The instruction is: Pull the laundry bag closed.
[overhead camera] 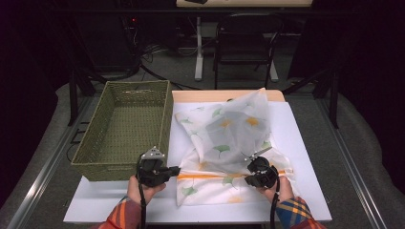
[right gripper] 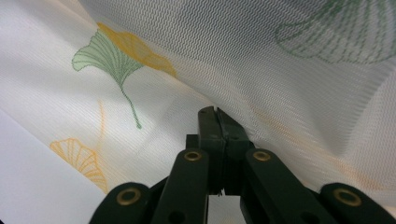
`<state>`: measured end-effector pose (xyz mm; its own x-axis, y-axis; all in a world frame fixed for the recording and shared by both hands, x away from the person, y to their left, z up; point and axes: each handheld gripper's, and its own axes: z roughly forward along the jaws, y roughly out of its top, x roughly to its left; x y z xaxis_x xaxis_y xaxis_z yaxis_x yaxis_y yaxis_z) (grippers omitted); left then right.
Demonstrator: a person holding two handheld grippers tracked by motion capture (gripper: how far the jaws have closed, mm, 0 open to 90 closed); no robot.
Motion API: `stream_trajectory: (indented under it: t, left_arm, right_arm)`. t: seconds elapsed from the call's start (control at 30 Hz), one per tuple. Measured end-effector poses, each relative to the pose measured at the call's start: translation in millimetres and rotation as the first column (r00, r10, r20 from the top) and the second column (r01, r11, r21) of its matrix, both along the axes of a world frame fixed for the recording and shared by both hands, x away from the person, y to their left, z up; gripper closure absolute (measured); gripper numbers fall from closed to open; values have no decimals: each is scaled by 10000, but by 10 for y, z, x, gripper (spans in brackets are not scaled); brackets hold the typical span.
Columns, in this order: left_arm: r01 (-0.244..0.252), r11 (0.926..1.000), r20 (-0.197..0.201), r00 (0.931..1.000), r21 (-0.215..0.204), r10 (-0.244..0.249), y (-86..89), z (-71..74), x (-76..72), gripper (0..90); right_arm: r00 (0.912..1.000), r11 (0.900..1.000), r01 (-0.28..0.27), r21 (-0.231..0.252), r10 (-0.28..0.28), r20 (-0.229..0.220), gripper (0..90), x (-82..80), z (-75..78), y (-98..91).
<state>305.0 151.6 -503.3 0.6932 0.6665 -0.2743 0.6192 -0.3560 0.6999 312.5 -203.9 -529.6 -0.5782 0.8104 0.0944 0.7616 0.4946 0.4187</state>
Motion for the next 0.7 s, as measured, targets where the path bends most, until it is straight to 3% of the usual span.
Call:
stream_trajectory:
  t: [0.33, 0.7]
  left_arm:
    - [-14, 10000, -6, 10000, -1, 14, 8, -3, 6, 894]
    - [-37, 10000, 9, 10000, 9, 37, 5, -3, 6, 894]
  right_arm:
    - [9997, 9996, 208, -203, -206, 100, 900, 2, -3, -20]
    - [9981, 9978, 591, -290, -586, 166, 900, -6, -8, -199]
